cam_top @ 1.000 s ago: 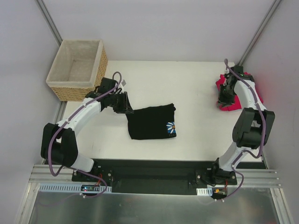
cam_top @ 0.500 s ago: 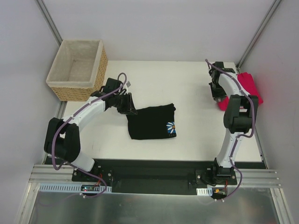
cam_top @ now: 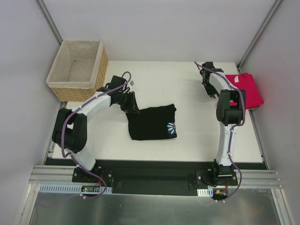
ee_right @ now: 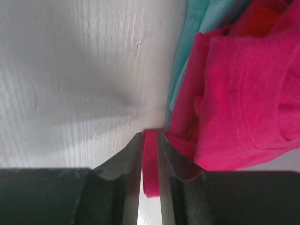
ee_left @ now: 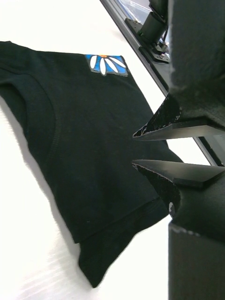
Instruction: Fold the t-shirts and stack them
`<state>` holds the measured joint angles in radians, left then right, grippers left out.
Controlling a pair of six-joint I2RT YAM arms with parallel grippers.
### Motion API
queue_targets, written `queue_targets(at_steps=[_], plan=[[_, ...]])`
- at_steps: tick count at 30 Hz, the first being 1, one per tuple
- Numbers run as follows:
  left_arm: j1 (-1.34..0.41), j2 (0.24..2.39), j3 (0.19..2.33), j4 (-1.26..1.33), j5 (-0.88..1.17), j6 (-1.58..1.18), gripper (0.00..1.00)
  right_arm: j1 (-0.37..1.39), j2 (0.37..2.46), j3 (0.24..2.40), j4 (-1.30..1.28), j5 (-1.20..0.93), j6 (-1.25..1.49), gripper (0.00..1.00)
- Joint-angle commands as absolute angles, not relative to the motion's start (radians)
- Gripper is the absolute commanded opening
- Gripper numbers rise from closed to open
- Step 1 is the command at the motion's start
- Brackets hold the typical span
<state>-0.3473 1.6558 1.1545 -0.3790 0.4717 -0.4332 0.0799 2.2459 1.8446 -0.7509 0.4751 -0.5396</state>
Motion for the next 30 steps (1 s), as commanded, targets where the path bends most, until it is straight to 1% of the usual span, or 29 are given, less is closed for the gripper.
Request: queue_targets(at_steps=[1, 10, 14, 23, 30], plan=[[-0.353, 1.704, 1.229, -0.371, 0.514, -0.436, 0.23, 0.074, 2.301, 1.907, -0.742, 0.557, -0.6, 0.22], [-0.35, 1.818, 1.359, -0.385, 0.555, -0.423, 0.22, 0.04, 2.408, 2.006, -0.721, 0.6, -0.633, 0.22], [-0.345, 1.847, 1.379, -0.388, 0.571, -0.423, 0.22, 0.032, 2.437, 2.031, -0.706, 0.621, -0.658, 0.23], [-0.325, 1.893, 1.408, -0.39, 0.604, -0.416, 0.22, 0.023, 2.48, 2.049, -0.698, 0.654, -0.683, 0.24], [-0.31, 1.873, 1.436, -0.388, 0.627, -0.422, 0.22, 0.02, 2.491, 2.06, -0.729, 0.649, -0.692, 0.27]])
